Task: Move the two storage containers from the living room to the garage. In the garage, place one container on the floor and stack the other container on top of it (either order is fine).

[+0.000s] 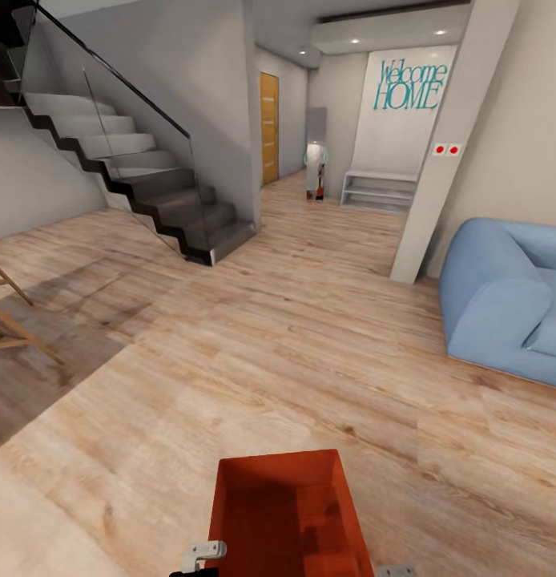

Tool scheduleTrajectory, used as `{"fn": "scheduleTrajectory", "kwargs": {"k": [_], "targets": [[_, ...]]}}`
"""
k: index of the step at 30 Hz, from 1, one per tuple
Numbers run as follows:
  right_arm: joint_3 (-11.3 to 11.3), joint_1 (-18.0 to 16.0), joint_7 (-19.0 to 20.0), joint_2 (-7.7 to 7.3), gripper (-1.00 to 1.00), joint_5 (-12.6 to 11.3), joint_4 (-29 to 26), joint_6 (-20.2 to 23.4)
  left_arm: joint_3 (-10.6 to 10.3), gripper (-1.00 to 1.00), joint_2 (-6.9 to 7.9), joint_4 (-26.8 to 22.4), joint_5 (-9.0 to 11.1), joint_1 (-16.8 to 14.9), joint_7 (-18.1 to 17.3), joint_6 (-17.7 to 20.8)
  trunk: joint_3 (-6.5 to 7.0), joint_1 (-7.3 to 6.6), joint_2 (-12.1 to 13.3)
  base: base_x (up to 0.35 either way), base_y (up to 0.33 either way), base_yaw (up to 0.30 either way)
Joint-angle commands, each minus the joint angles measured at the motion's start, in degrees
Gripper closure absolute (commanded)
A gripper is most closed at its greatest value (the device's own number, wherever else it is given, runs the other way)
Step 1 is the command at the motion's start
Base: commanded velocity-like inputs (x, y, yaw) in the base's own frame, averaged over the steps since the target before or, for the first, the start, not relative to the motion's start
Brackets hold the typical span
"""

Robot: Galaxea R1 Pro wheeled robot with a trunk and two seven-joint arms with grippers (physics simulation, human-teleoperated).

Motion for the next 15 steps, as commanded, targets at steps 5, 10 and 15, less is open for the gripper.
{"fn": "scheduleTrajectory", "kwargs": {"k": [5,10,15], "targets": [[0.65,0.01,0.04,-0.04,1.0,-0.96,0.07,0.32,-0.84,1.0,1.18,-0.2,-0.17,-0.03,0.59,-1.49,-0.05,0.03,-0.02,0.306,0.0,0.0],[0.65,0.01,0.04,-0.05,1.0,-0.96,0.07,0.32,-0.84,1.0,1.18,-0.2,-0.17,-0.01,0.59,-1.49,-0.05,0.03,-0.02,0.304,0.0,0.0],[0.65,0.01,0.04,-0.06,1.0,-0.96,0.07,0.32,-0.84,1.0,1.18,-0.2,-0.17,-0.01,0.59,-1.49,-0.05,0.03,-0.02,0.303,0.0,0.0]]}}
